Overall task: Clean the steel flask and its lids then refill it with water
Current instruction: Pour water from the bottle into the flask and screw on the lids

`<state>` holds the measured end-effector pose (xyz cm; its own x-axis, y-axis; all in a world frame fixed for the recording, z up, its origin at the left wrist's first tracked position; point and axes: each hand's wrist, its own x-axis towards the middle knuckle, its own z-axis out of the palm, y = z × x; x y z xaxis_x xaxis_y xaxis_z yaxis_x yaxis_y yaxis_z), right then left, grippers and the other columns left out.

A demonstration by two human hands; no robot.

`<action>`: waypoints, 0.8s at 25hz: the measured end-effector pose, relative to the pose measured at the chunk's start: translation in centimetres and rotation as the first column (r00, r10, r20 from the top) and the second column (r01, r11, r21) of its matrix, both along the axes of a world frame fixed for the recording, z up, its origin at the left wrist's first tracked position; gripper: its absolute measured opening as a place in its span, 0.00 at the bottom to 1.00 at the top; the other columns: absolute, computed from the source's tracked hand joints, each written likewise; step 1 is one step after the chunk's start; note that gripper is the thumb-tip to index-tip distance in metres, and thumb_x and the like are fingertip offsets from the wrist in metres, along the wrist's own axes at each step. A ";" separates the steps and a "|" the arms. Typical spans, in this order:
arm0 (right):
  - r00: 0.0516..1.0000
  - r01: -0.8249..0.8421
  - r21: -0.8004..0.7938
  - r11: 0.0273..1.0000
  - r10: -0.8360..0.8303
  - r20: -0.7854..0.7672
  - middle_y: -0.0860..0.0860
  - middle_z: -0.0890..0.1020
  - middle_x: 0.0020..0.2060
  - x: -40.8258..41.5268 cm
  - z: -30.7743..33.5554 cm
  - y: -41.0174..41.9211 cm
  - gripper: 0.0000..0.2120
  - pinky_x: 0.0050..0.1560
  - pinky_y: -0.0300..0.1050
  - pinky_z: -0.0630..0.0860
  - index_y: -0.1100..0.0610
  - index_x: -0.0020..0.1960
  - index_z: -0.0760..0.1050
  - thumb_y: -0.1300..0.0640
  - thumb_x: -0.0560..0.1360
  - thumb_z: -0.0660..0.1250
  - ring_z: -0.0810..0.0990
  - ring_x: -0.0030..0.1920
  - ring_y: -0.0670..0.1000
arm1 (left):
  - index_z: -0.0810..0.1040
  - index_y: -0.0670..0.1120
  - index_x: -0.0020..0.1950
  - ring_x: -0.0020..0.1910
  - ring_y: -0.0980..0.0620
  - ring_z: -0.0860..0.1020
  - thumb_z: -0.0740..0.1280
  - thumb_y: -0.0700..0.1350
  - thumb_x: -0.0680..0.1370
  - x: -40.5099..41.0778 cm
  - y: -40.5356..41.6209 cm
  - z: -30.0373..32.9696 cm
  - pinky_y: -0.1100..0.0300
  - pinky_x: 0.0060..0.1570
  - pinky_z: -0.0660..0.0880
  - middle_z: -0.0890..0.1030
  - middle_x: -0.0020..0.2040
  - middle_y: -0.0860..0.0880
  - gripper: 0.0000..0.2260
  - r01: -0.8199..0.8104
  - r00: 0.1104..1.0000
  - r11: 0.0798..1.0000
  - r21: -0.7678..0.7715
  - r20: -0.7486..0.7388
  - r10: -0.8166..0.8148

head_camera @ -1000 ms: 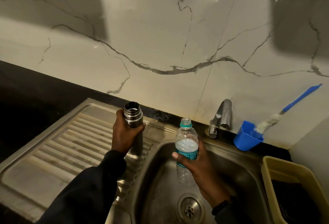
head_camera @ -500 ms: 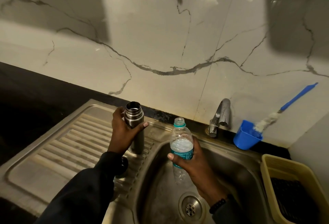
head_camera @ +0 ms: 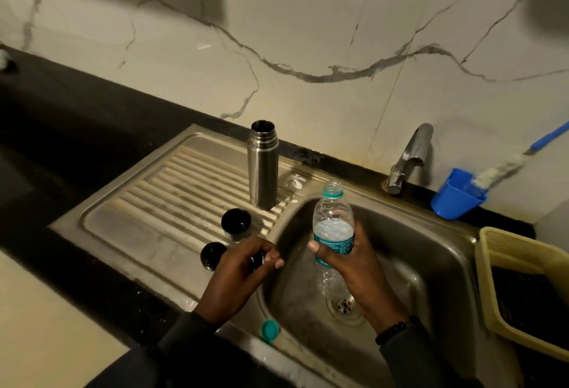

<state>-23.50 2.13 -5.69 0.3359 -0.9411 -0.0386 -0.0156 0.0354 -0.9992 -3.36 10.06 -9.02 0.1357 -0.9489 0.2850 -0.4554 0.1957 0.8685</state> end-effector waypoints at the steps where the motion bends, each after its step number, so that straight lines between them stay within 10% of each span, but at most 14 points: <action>1: 1.000 -0.009 0.006 1.000 0.009 0.003 0.45 0.80 0.57 -0.1 -0.1 0.5 0.33 0.46 0.32 0.77 0.47 0.65 0.69 0.60 0.65 0.77 0.81 0.54 0.40 | 0.79 0.55 0.46 0.39 0.57 0.77 0.74 0.47 0.75 0.2 1.0 -0.8 0.65 0.40 0.72 0.80 0.42 0.54 0.06 0.018 1.000 0.999 0.052 -0.002 -0.018; 11: 1.000 -0.029 0.045 0.999 0.029 -0.001 0.48 0.79 0.60 -1.5 -1.9 3.2 0.36 0.55 0.43 0.78 0.48 0.67 0.68 0.53 0.61 0.78 0.80 0.57 0.46 | 0.76 0.51 0.61 0.51 0.55 0.73 0.63 0.76 0.68 -0.7 6.3 -6.4 0.55 0.50 0.75 0.75 0.54 0.55 0.35 0.039 0.902 0.958 0.283 0.403 -0.156; 20: 1.000 -0.010 0.046 0.999 0.009 0.011 0.47 0.80 0.58 -2.9 -1.6 3.5 0.34 0.54 0.43 0.79 0.47 0.65 0.70 0.53 0.62 0.78 0.81 0.56 0.45 | 0.79 0.47 0.62 0.52 0.48 0.78 0.56 0.62 0.72 -1.9 5.0 -6.4 0.54 0.52 0.77 0.76 0.56 0.47 0.28 0.012 0.818 0.925 0.379 0.529 -0.227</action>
<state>-26.37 5.64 -7.34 0.3452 -0.9352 -0.0787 -0.0059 0.0817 -0.9966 -5.23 15.03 -15.41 -0.0642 -0.9954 -0.0715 -0.8699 0.0207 0.4927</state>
